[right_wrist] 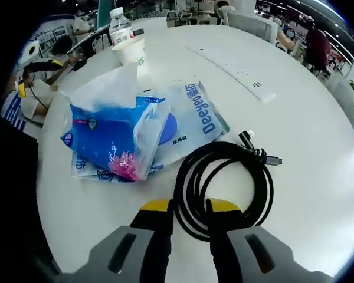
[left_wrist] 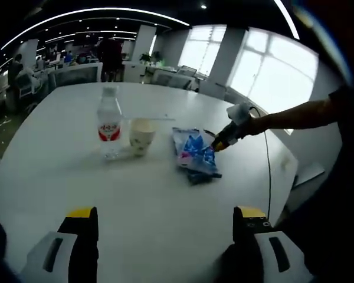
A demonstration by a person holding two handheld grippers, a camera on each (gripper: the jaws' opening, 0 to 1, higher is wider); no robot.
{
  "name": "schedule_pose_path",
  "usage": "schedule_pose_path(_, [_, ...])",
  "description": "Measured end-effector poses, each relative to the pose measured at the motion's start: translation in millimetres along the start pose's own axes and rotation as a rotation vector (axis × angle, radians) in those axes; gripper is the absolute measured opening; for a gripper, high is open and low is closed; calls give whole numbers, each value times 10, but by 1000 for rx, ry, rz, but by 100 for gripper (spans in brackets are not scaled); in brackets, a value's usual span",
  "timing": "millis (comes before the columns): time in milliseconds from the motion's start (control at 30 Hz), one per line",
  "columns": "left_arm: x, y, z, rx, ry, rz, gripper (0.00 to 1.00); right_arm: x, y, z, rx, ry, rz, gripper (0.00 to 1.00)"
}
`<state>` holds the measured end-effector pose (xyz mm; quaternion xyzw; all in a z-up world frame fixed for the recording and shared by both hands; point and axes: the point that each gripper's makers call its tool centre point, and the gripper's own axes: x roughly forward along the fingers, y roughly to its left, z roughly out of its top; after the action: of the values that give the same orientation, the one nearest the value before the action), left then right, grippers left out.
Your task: Arrange the tabletop items into an orderly group along one side of the table until the central work area is clear of visible clutter.
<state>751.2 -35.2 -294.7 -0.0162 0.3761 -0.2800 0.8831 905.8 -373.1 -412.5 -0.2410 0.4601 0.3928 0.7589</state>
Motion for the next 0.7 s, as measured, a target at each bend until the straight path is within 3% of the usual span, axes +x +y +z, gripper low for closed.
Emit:
schedule_pose_path(233, [22,23,-17,3,2,1,93,33,67,23,-50,1,29,9])
schedule_pose_path(700, [15,27,-29,11,4,0,93,7,60,67,-81,-10,13,1])
